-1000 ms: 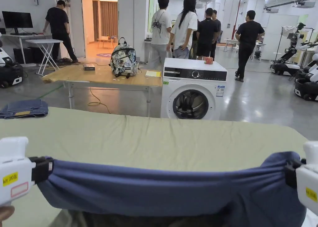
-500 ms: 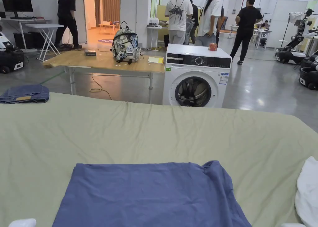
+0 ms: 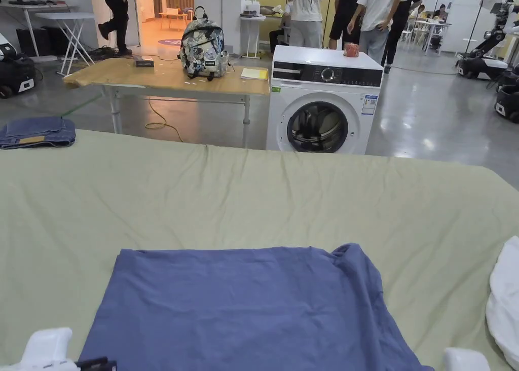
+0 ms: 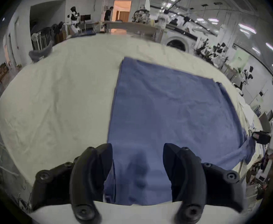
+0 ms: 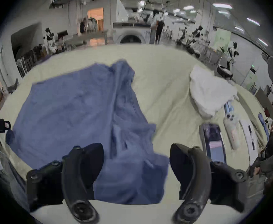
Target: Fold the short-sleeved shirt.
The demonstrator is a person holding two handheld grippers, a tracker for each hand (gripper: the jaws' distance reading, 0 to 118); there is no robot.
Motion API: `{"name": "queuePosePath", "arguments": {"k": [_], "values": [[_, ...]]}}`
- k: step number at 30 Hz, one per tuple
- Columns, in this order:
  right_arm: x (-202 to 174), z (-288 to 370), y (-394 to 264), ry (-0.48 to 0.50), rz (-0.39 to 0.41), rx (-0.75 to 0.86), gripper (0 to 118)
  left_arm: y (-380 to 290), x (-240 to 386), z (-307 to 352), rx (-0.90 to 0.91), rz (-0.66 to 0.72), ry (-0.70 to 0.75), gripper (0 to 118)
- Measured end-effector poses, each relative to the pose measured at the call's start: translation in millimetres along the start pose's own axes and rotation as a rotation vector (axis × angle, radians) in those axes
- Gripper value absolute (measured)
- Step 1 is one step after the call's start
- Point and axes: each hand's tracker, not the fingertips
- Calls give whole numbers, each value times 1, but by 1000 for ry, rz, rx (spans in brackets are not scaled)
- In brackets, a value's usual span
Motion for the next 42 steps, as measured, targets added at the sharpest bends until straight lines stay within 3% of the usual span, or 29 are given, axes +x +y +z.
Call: {"name": "queuePosePath", "arguments": {"k": [5, 6, 9, 10, 12, 16, 22, 27, 31, 33, 34, 37, 38, 39, 42], "values": [[-30, 10, 35, 35, -22, 197, 85, 29, 26, 7, 194, -93, 36, 65], [-36, 11, 41, 45, -32, 231, 78, 33, 30, 9, 232, -97, 27, 64], [-60, 14, 60, 30, -30, 299, 14, 44, 45, 10, 319, -107, 28, 26], [-68, 12, 65, 26, -40, 314, 8, 47, 52, 9, 335, -121, 56, 14], [-77, 8, 73, 50, -44, 324, 1, 52, 58, 4, 339, -140, 44, 4], [-97, -9, 82, 41, -3, 323, 0, 67, 61, -9, 316, -133, 50, 0], [-114, -29, 83, 79, 31, 290, 0, 126, 15, -53, 208, -21, 29, 0], [-114, -40, 81, 94, 43, 256, 0, 193, -37, -106, 73, 59, 24, 0], [-108, -51, 80, 83, 46, 214, 0, 234, -61, -155, -138, 127, -70, 0], [-104, -57, 79, 67, 49, 192, 0, 239, -49, -164, -170, 91, -34, 0], [-102, -61, 79, 57, 53, 179, 0, 243, -48, -173, -192, 71, 0, 2], [-93, -68, 74, 36, 55, 154, 0, 247, -40, -189, -232, 100, -4, 51], [-91, -67, 74, 31, 56, 145, 0, 248, -39, -196, -239, 111, 1, 61], [-90, -67, 73, 22, 59, 138, 0, 249, -36, -199, -244, 113, 8, 67], [-83, -72, 71, 8, 58, 120, 0, 249, -25, -208, -258, 75, 41, 68]]}}
